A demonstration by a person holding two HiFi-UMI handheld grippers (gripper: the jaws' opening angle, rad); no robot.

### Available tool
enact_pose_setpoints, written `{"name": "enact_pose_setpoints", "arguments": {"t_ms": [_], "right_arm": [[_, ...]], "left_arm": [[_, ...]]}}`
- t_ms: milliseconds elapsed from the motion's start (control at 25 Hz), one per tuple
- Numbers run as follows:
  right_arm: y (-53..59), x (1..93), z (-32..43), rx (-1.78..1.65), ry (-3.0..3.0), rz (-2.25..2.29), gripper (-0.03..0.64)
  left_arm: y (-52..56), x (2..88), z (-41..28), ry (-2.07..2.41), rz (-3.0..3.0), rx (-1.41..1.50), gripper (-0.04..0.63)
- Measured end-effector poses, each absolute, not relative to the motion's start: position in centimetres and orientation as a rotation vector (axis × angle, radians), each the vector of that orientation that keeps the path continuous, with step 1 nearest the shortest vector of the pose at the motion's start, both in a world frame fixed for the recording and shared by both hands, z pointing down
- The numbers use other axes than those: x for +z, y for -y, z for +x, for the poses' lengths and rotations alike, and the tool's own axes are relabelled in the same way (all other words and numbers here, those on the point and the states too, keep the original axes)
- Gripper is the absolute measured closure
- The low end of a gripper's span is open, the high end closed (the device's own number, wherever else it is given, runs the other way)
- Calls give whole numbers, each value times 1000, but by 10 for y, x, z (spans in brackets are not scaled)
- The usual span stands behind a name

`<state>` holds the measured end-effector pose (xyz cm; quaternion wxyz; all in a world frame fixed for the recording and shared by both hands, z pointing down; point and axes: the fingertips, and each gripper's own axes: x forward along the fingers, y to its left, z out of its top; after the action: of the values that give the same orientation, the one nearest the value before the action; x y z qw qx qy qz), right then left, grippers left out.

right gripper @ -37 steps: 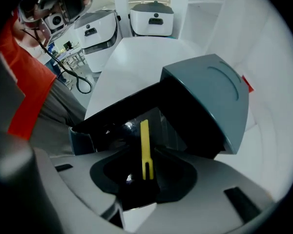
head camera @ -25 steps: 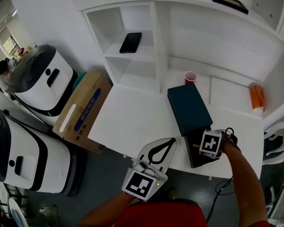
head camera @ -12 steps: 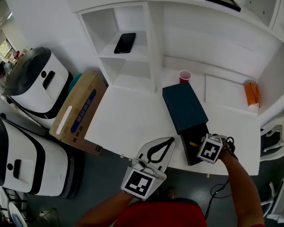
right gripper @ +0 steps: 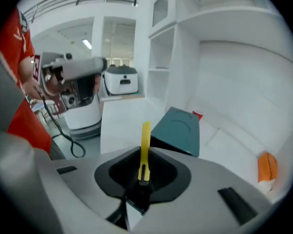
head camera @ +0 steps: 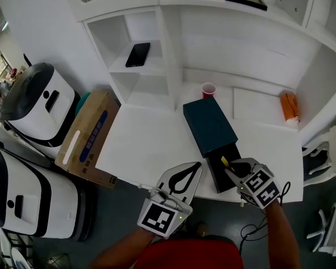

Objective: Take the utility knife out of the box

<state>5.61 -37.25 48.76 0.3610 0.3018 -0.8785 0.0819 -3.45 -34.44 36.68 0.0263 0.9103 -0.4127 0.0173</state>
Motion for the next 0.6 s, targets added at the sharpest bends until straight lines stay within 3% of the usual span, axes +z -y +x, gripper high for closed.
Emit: {"name": "enact_pose_setpoints", "arguments": {"t_ms": [600], "right_arm": [[306, 318, 67, 85, 2894, 1247, 543]], "left_arm": [[311, 321, -9, 1219, 2906, -18, 558]]}}
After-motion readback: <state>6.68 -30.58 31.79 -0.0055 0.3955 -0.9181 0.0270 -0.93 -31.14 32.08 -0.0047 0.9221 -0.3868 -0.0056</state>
